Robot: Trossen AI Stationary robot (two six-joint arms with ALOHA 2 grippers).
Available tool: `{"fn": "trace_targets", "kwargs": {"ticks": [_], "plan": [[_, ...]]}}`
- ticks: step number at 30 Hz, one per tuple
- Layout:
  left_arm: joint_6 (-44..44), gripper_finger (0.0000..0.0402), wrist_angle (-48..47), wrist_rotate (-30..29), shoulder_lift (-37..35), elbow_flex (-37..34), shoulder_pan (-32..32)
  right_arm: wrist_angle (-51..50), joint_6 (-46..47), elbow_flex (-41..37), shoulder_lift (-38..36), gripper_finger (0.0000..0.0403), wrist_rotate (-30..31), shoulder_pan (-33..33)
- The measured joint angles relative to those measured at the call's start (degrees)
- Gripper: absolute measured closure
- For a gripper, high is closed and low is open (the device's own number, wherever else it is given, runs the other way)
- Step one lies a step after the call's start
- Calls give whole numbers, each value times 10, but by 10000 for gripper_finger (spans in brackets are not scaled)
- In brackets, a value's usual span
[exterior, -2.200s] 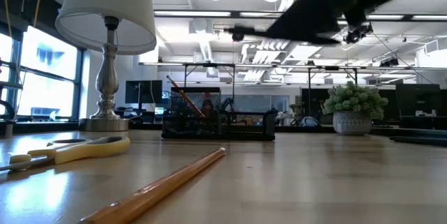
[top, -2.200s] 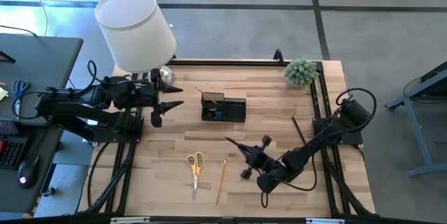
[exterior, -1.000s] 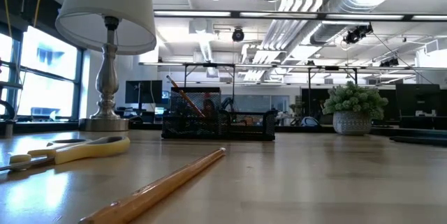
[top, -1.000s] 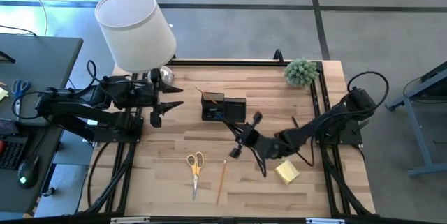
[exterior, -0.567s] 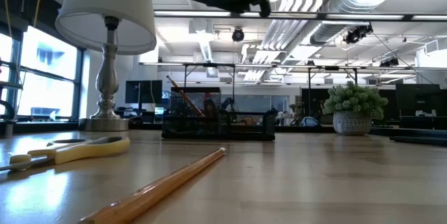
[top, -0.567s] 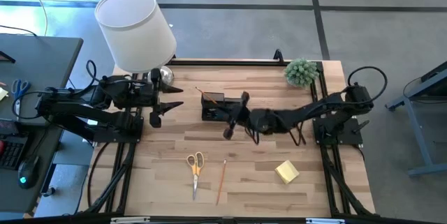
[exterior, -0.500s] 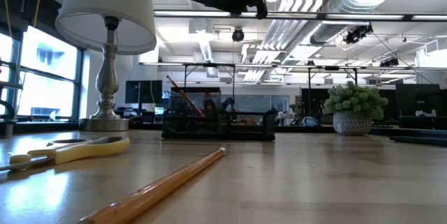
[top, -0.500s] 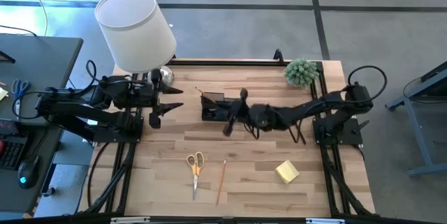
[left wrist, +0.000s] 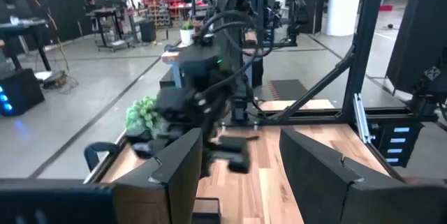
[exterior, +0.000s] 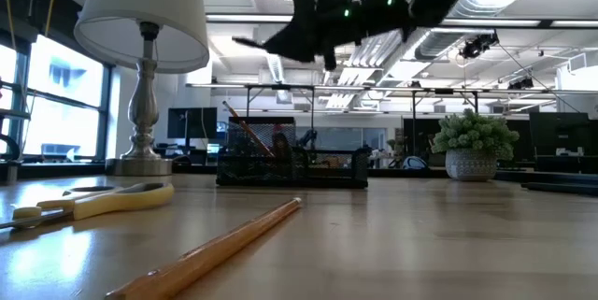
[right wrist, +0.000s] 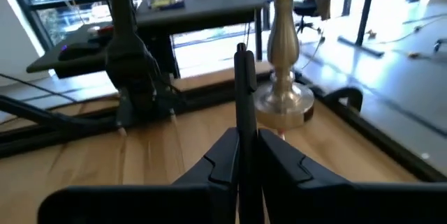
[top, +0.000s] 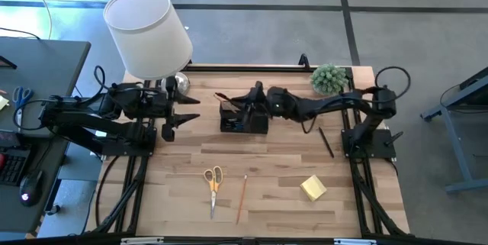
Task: Pick and place office supplies into organizer
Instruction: Put the left black pen into the desk organizer
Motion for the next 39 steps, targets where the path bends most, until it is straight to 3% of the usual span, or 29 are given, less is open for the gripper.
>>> {"fn": "trace_targets", "kwargs": {"ticks": [12, 39], "plan": [[-31, 218, -37, 9, 3, 0, 0, 170, 41, 0, 96, 363, -99, -40], [-31, 218, -54, 9, 15, 0, 0, 142, 9, 0, 107, 372, -54, -41]]}}
